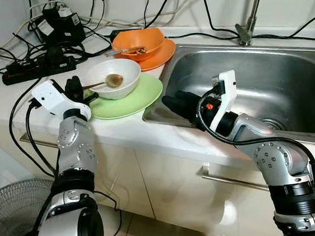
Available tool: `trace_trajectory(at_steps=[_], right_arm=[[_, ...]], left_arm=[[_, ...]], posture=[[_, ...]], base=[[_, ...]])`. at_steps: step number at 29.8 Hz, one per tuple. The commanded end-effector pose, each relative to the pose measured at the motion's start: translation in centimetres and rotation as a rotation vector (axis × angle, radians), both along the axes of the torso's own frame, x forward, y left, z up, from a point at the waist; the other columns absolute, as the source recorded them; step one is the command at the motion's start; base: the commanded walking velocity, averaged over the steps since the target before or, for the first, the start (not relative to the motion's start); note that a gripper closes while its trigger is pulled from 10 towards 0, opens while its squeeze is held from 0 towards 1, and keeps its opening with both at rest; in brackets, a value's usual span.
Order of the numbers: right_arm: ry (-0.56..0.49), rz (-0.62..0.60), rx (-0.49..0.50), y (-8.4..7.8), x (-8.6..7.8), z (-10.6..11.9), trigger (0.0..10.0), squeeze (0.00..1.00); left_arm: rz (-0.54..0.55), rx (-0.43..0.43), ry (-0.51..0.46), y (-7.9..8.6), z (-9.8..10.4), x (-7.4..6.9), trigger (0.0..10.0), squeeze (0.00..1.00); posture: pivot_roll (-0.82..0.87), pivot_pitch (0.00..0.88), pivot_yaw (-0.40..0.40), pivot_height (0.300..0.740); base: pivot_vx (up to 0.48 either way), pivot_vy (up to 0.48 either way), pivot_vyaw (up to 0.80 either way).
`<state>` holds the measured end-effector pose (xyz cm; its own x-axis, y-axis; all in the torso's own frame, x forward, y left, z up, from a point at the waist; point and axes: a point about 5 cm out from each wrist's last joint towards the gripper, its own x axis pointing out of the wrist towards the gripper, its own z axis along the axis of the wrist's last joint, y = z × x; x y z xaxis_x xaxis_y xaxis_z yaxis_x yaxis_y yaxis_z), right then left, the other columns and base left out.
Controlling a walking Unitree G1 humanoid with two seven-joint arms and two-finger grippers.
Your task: Kitchen organization
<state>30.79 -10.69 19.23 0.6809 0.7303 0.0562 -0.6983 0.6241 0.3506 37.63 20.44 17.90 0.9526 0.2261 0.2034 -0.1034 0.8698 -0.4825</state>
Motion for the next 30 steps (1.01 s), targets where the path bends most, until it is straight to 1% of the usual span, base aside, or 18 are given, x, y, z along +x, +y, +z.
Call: trace_trajectory(at_steps=[1,4,13,19,23,26,27,30], right_arm=[[-0.013,0.02,-0.028,0.1,0.1,0.3,10.0,0.0],[-0.009,0.04,-0.07,0.1,-0.1,-0.1,10.0,0.0],[-0.008,0.045,-0.075,0.0,-0.1,-0.2,10.0,0.0],[-0.013,0.047,-0.074,0.0,-0.1,-0.2,10.0,0.0],[-0.02,0.034,-0.063,-0.2,0.1,0.0,10.0,0.0],[-0.025,0.022,-0.052,-0.4,0.2,0.1,10.0,0.0],[-0.033,0.012,-0.037,-0.4,0.3,0.3,10.0,0.0],[-0.035,0.009,-0.033,-0.4,0.4,0.3,10.0,0.0]], left_arm=[[0.003,-0.037,0.02,0.2,-0.2,0.1,0.0,0.0],[-0.001,-0.042,0.014,0.1,0.0,0.1,0.0,0.0],[-0.026,-0.067,0.008,-0.2,0.1,0.1,0.0,0.0],[-0.062,-0.119,0.017,-0.7,0.4,0.2,0.0,0.0],[-0.158,-0.173,0.004,-1.8,1.5,0.1,0.0,0.0],[-0.242,-0.192,-0.037,-2.6,2.3,-0.3,0.0,0.0],[-0.283,-0.212,-0.067,-2.9,2.7,-0.6,0.0,0.0],[-0.293,-0.219,-0.074,-2.9,2.8,-0.7,0.0,0.0]], posture=[[-0.11,0.005,0.076,0.74],[-0.11,0.004,0.076,0.74],[-0.11,0.005,0.075,0.74],[-0.11,0.005,0.08,0.74],[-0.11,0.003,0.081,0.74],[-0.1,0.002,0.08,0.74],[-0.1,0.002,0.08,0.74],[-0.1,0.0,0.079,0.74]], base=[[0.0,0.0,0.0],[0.0,0.0,0.0],[0.0,0.0,0.0],[0.0,0.0,0.0],[0.0,0.0,0.0],[0.0,0.0,0.0],[0.0,0.0,0.0],[0.0,0.0,0.0]])
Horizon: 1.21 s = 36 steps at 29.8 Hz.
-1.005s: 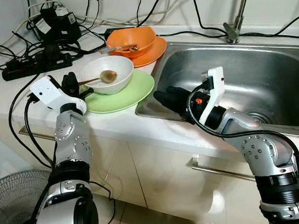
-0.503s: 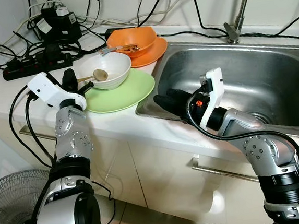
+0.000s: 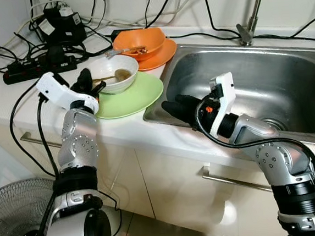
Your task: Kitchen organization
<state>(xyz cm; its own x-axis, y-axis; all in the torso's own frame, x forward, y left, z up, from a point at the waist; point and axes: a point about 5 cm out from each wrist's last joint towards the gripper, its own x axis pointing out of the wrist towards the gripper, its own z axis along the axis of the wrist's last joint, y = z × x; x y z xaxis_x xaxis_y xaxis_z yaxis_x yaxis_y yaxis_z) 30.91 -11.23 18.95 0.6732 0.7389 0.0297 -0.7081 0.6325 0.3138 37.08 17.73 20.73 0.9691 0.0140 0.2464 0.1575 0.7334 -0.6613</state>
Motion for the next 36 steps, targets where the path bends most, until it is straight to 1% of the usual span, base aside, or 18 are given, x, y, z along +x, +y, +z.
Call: trace_trajectory(at_steps=[1,3,6,7,8,10,11,13,17,20,21,22,23,28,31,32,34,36], right_arm=[[-0.025,-0.013,0.024,0.1,0.4,0.7,10.0,0.0],[-0.022,-0.04,0.05,0.0,0.7,0.9,10.0,0.0],[-0.013,-0.06,0.075,-0.2,0.9,1.0,10.0,0.0],[0.009,-0.08,0.124,-0.3,1.2,1.2,10.0,0.0],[0.009,-0.08,0.124,-0.3,1.2,1.2,10.0,0.0],[0.037,-0.101,0.185,-0.4,1.4,1.3,10.0,0.0],[0.068,-0.117,0.246,-0.4,1.7,1.3,10.0,0.0],[0.117,-0.14,0.322,-0.2,2.2,1.3,10.0,0.0],[0.135,-0.154,0.337,-0.1,2.4,1.0,10.0,0.0],[0.153,-0.165,0.353,-0.1,2.4,0.9,10.0,0.0],[0.169,-0.175,0.371,-0.2,2.5,0.8,10.0,0.0],[0.176,-0.178,0.379,-0.2,2.5,0.8,10.0,0.0],[0.185,-0.18,0.392,-0.1,2.6,0.8,10.0,0.0],[0.205,-0.188,0.423,0.0,2.8,0.9,10.0,0.0],[0.212,-0.196,0.445,0.0,3.0,0.9,10.0,0.0],[0.223,-0.205,0.48,-0.2,3.1,1.0,10.0,0.0],[0.226,-0.208,0.491,-0.3,3.1,1.1,10.0,0.0],[0.23,-0.223,0.533,-0.7,3.4,1.3,10.0,0.0]], left_arm=[[-0.037,-0.006,-0.015,-0.3,0.1,-0.4,0.0,0.0],[-0.071,-0.024,-0.029,-0.4,0.2,-0.9,0.0,0.0],[-0.102,-0.04,-0.041,-0.7,0.4,-1.3,0.0,0.0],[-0.134,-0.059,-0.056,-0.9,0.5,-1.4,0.0,0.0],[-0.134,-0.059,-0.056,-0.9,0.5,-1.4,0.0,0.0],[-0.175,-0.083,-0.072,-1.2,0.8,-1.7,0.0,0.0],[-0.218,-0.108,-0.084,-1.6,0.8,-1.8,0.0,0.0],[-0.276,-0.136,-0.108,-2.4,0.9,-2.0,0.0,0.0],[-0.293,-0.142,-0.116,-2.9,1.0,-2.1,0.0,0.0],[-0.314,-0.165,-0.136,-3.1,1.3,-2.3,0.0,0.0],[-0.349,-0.187,-0.142,-3.6,1.4,-2.5,0.0,0.0],[-0.362,-0.195,-0.143,-3.8,1.4,-2.6,0.0,0.0],[-0.384,-0.225,-0.144,-4.2,1.3,-2.7,0.0,0.0],[-0.444,-0.337,-0.152,-5.0,1.2,-3.1,0.0,0.0],[-0.458,-0.343,-0.141,-5.3,0.9,-3.2,0.0,0.0],[-0.468,-0.346,-0.13,-5.5,0.7,-3.4,0.0,0.0],[-0.471,-0.35,-0.127,-5.5,0.7,-3.4,0.0,0.0],[-0.497,-0.359,-0.121,-5.7,0.5,-3.6,0.0,0.0]], posture=[[-0.1,0.0,0.079,0.74],[-0.1,0.0,0.079,0.74],[-0.1,0.0,0.077,0.74],[-0.1,0.0,0.075,0.74],[-0.1,0.0,0.075,0.74],[-0.1,0.0,0.075,0.74],[-0.1,0.0,0.074,0.74],[-0.1,0.0,0.074,0.74],[-0.1,0.0,0.074,0.74],[-0.1,0.0,0.073,0.74],[-0.1,0.0,0.074,0.74],[-0.1,0.0,0.074,0.74],[-0.1,0.0,0.073,0.74],[-0.1,0.0,0.074,0.74],[-0.1,0.0,0.074,0.74],[-0.1,0.0,0.074,0.74],[-0.1,0.0,0.074,0.74],[-0.1,0.0,0.074,0.74]], base=[[0.0,0.0,0.0],[0.0,0.0,0.0],[0.0,0.0,0.0],[0.0,0.0,0.0],[0.0,0.0,0.0],[0.0,0.0,0.0],[0.0,0.0,0.0],[0.0,0.0,0.0],[0.0,0.0,0.0],[0.0,0.0,0.0],[0.0,0.0,0.0],[0.0,0.0,0.0],[0.0,0.0,0.0],[0.0,0.0,0.0],[0.0,0.0,0.0],[0.0,0.0,0.0],[0.0,0.0,0.0],[0.0,0.0,0.0]])
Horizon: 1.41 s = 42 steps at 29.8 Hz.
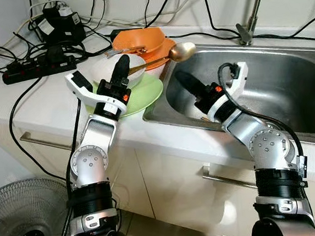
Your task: Kitchen organization
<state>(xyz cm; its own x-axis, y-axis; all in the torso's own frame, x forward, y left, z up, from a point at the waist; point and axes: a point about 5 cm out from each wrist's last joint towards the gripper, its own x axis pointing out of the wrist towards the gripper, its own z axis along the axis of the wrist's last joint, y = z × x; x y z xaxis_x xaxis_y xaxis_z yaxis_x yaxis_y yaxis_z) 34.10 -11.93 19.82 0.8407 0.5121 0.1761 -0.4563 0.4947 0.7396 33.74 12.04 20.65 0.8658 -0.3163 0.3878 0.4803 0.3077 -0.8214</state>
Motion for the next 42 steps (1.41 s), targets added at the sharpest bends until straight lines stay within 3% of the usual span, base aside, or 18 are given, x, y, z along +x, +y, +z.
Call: trace_trajectory(at_steps=[1,11,12,13,14,15,16,17,18,19,42], right_arm=[[0.001,-0.01,0.043,-0.1,0.3,0.5,10.0,0.0],[-0.001,-0.03,0.073,-0.5,0.6,0.6,10.0,0.0],[-0.004,-0.031,0.075,-0.5,0.6,0.7,5.9,0.0],[-0.005,-0.031,0.077,-0.5,0.7,0.7,4.0,0.0],[-0.005,-0.031,0.077,-0.5,0.7,0.7,4.0,0.0],[-0.008,-0.032,0.082,-0.5,0.7,0.7,2.9,0.0],[-0.012,-0.031,0.085,-0.5,0.7,0.8,2.7,0.0],[-0.019,-0.03,0.089,-0.6,0.7,0.9,4.1,0.0],[-0.023,-0.03,0.091,-0.6,0.7,0.9,4.1,0.0],[-0.024,-0.032,0.094,-0.6,0.8,0.9,0.0,0.0],[-0.023,-0.056,0.105,-1.0,1.0,0.9,0.0,0.0]], left_arm=[[-0.029,-0.019,-0.031,-0.1,0.6,-0.3,0.0,0.0],[-0.066,-0.031,-0.027,-0.4,0.4,-0.6,0.0,0.0],[-0.08,-0.037,-0.026,-0.5,0.4,-0.7,0.0,0.0],[-0.09,-0.041,-0.026,-0.6,0.4,-0.8,0.0,0.0],[-0.09,-0.041,-0.026,-0.6,0.4,-0.8,0.0,0.0],[-0.1,-0.042,-0.024,-0.7,0.3,-0.8,0.0,0.0],[-0.113,-0.042,-0.021,-0.8,0.2,-1.0,0.0,0.0],[-0.126,-0.037,-0.017,-0.9,0.0,-1.2,0.0,0.0],[-0.134,-0.033,-0.014,-1.0,-0.1,-1.4,0.0,0.0],[-0.143,-0.031,-0.01,-1.1,-0.3,-1.5,0.0,0.0],[-0.159,-0.031,0.008,-1.1,-0.6,-1.8,0.0,0.0]], posture=[[-0.1,0.0,0.074,0.74],[-0.1,0.0,0.073,0.74],[-0.1,0.0,0.073,0.74],[-0.1,0.0,0.073,0.74],[-0.1,0.0,0.073,0.74],[-0.1,0.0,0.074,0.74],[-0.1,0.0,0.074,0.74],[-0.1,0.0,0.075,0.74],[-0.1,0.0,0.075,0.74],[-0.1,0.0,0.075,0.74],[-0.1,0.001,0.071,0.74]], base=[[0.0,0.0,0.0],[0.0,0.0,0.0],[0.0,0.0,0.0],[0.0,0.0,0.0],[0.0,0.0,0.0],[0.0,0.0,0.0],[0.0,0.0,0.0],[0.0,0.0,0.0],[0.0,0.0,0.0],[0.0,0.0,0.0],[0.0,0.0,0.0]])
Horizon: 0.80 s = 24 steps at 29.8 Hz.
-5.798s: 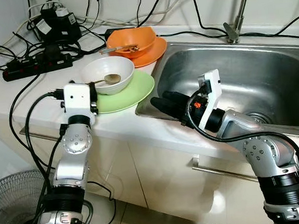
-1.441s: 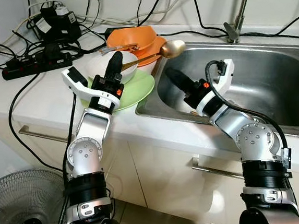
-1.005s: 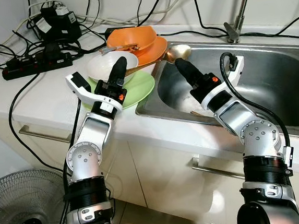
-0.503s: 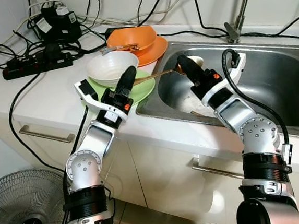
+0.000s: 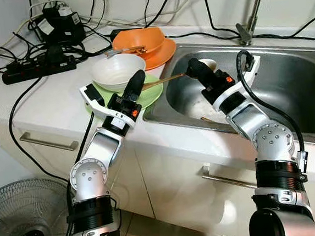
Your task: Kitchen organization
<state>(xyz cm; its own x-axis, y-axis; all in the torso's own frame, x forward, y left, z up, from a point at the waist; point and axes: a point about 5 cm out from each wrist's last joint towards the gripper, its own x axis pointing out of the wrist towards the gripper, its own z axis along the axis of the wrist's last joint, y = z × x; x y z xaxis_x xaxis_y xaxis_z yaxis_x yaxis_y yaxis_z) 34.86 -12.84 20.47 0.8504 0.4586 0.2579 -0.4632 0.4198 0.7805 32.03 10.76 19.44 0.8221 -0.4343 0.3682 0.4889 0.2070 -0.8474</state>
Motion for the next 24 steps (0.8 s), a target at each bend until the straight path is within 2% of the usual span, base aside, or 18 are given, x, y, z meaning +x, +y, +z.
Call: trace_trajectory(at_steps=[1,5,7,8,9,10,14,18,19,20,21,24], right_arm=[[0.007,-0.026,-0.012,-0.1,0.3,0.3,0.0,0.0],[0.008,-0.033,-0.01,-0.1,0.4,0.3,0.0,0.0],[0.011,-0.043,-0.01,-0.2,0.5,0.4,0.0,0.0],[0.016,-0.05,-0.011,-0.2,0.5,0.4,0.0,0.0],[0.02,-0.055,-0.011,-0.3,0.6,0.3,0.0,0.0],[0.026,-0.065,-0.012,-0.4,0.6,0.3,0.0,0.0],[0.039,-0.086,-0.014,-0.6,0.8,0.1,0.0,0.0],[0.056,-0.115,-0.012,-0.9,1.0,-0.1,0.0,0.0],[0.061,-0.123,-0.01,-1.0,1.1,-0.2,0.0,0.0],[0.065,-0.129,-0.008,-1.0,1.1,-0.2,0.0,0.0],[0.073,-0.144,-0.008,-1.2,1.3,-0.3,0.0,0.0],[0.079,-0.159,-0.007,-1.3,1.4,-0.3,0.0,0.0]], left_arm=[[-0.004,-0.001,-0.028,0.2,0.6,-0.1,0.0,0.0],[0.0,0.008,-0.024,0.3,0.5,-0.1,0.0,0.0],[0.018,0.041,-0.008,0.3,0.2,0.1,0.0,0.0],[0.028,0.07,-0.004,0.2,0.1,0.2,8.0,0.0],[0.034,0.089,-0.001,0.2,0.0,0.2,8.0,0.0],[0.039,0.1,0.008,0.1,-0.2,0.3,10.0,0.0],[0.047,0.126,0.037,0.0,-0.7,0.5,10.0,0.0],[0.061,0.219,0.07,-0.1,-1.6,0.8,10.0,0.0],[0.07,0.24,0.078,-0.1,-1.8,0.9,10.0,0.51],[0.078,0.254,0.082,-0.1,-1.9,1.0,10.0,0.51],[0.075,0.286,0.087,-0.1,-2.1,1.0,10.0,1.0],[0.067,0.296,0.079,-0.3,-2.0,1.0,10.0,1.0]], posture=[[-0.1,0.0,0.07,0.74],[-0.1,0.001,0.069,0.74],[-0.1,0.001,0.068,0.74],[-0.1,0.0,0.068,0.74],[-0.1,0.0,0.068,0.74],[-0.1,0.0,0.068,0.74],[-0.1,0.0,0.071,0.74],[-0.1,0.0,0.074,0.74],[-0.1,0.0,0.074,0.74],[-0.1,0.0,0.074,0.74],[-0.1,0.0,0.075,0.74],[-0.09,0.0,0.076,0.74]], base=[[0.0,0.0,0.0],[0.0,0.0,0.0],[0.0,0.0,0.0],[0.0,0.0,0.0],[0.0,0.0,0.0],[0.0,0.0,0.0],[0.0,0.0,0.0],[0.0,0.0,0.0],[0.0,0.0,0.0],[0.0,0.0,0.0],[0.0,0.0,0.0],[0.0,0.0,0.0]])
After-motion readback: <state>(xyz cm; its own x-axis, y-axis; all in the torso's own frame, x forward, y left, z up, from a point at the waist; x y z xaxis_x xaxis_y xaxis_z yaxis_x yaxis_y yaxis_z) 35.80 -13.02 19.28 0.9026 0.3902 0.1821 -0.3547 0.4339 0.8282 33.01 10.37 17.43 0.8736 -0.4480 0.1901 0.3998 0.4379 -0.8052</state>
